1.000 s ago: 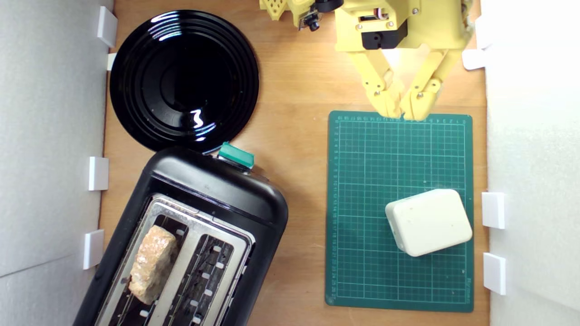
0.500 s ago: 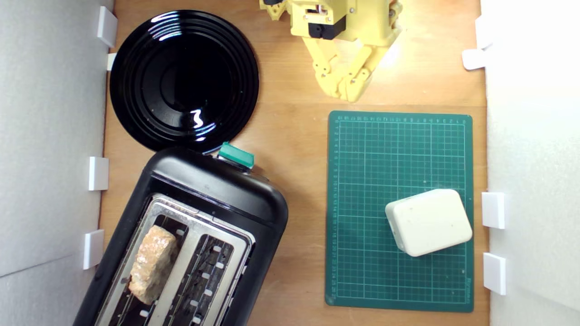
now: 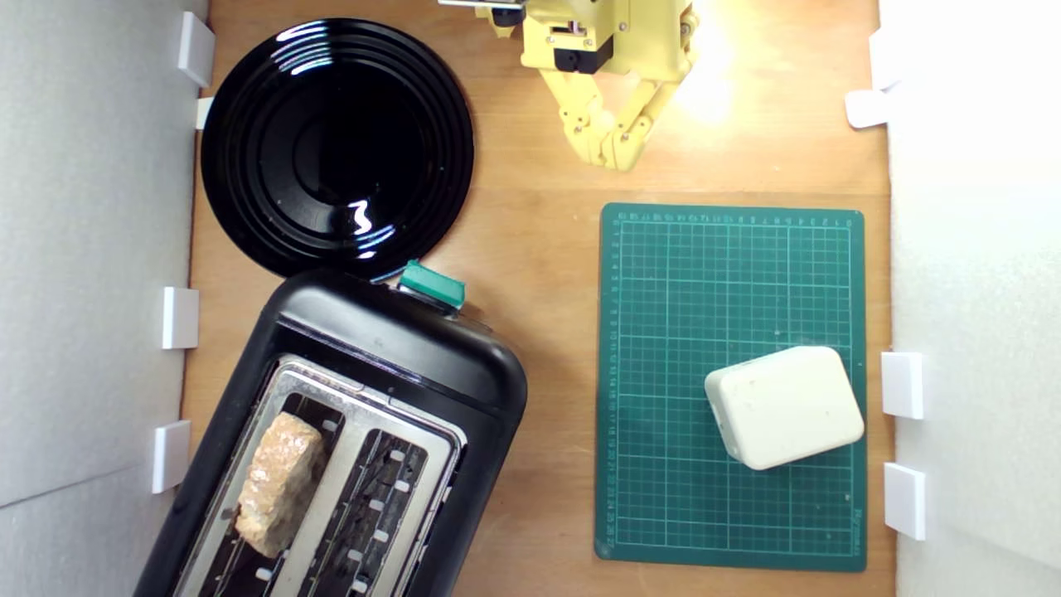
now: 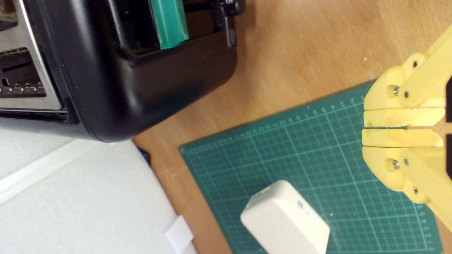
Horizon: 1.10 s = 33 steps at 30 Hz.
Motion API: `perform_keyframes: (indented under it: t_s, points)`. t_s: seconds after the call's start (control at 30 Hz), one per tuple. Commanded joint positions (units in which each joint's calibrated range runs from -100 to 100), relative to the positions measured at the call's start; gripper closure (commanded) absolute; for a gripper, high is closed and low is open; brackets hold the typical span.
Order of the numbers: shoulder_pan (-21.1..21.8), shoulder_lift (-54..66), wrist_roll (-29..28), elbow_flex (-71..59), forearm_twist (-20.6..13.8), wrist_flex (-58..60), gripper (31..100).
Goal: Pick bread and place in toaster
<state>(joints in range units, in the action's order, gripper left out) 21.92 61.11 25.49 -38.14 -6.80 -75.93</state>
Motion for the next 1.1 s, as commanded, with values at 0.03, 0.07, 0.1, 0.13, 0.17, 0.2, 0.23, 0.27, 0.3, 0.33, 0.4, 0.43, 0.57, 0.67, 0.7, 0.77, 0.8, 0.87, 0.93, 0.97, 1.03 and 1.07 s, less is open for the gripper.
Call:
perform_keyframes:
  t_s: [0.03,0.07,0.1,0.13,0.17,0.2,0.23,0.27,0.3,0.33,0.4,0.43,0.57,0.67,0.7,0.77,0.8,0.87,0.93,0.97,1.03,1.07]
  points:
    - [-0.6,7.0,1.1,-7.5,-0.5,2.0,91.3]
    - [-0.6,8.5,1.4,-9.6,-0.5,2.1,92.3]
    - [-0.6,10.3,1.8,-11.9,-0.5,2.1,93.1]
    - [-0.6,11.9,2.2,-14.1,-0.6,2.1,93.9]
    - [-1.2,13.8,2.4,-16.5,-0.5,2.1,94.4]
    - [-1.5,14.9,2.5,-18.2,-0.5,2.1,94.5]
    - [-1.9,16.4,2.5,-20.3,-0.5,2.2,94.4]
    - [-1.9,17.8,2.7,-22.0,-0.2,2.6,94.4]
    - [-1.9,19.0,2.7,-23.5,-0.2,3.1,94.4]
    - [-1.9,20.4,2.7,-25.3,-0.4,3.6,94.4]
    - [-1.9,22.8,2.7,-28.3,-0.5,4.7,94.4]
    - [-1.9,24.1,2.7,-29.8,-0.5,4.9,94.4]
    - [-1.9,29.2,2.7,-36.1,0.0,5.1,94.4]
    - [-1.9,32.4,2.7,-40.3,-0.4,5.1,94.4]
    - [-1.9,33.2,2.7,-41.3,-0.5,5.1,94.4]
    - [-1.9,35.8,2.7,-43.8,-0.5,5.1,94.4]
    - [-1.9,37.1,2.7,-45.3,-0.5,5.1,94.4]
    - [-1.9,37.8,2.7,-46.8,-0.5,5.2,94.5]
    - [-1.9,37.6,2.7,-47.2,-0.5,6.5,94.5]
    - [-1.9,37.6,2.7,-47.3,-0.5,7.2,94.5]
    - [-2.0,37.6,2.7,-48.7,-0.6,8.9,94.5]
    - [-2.0,37.6,2.7,-50.0,-0.7,9.7,94.5]
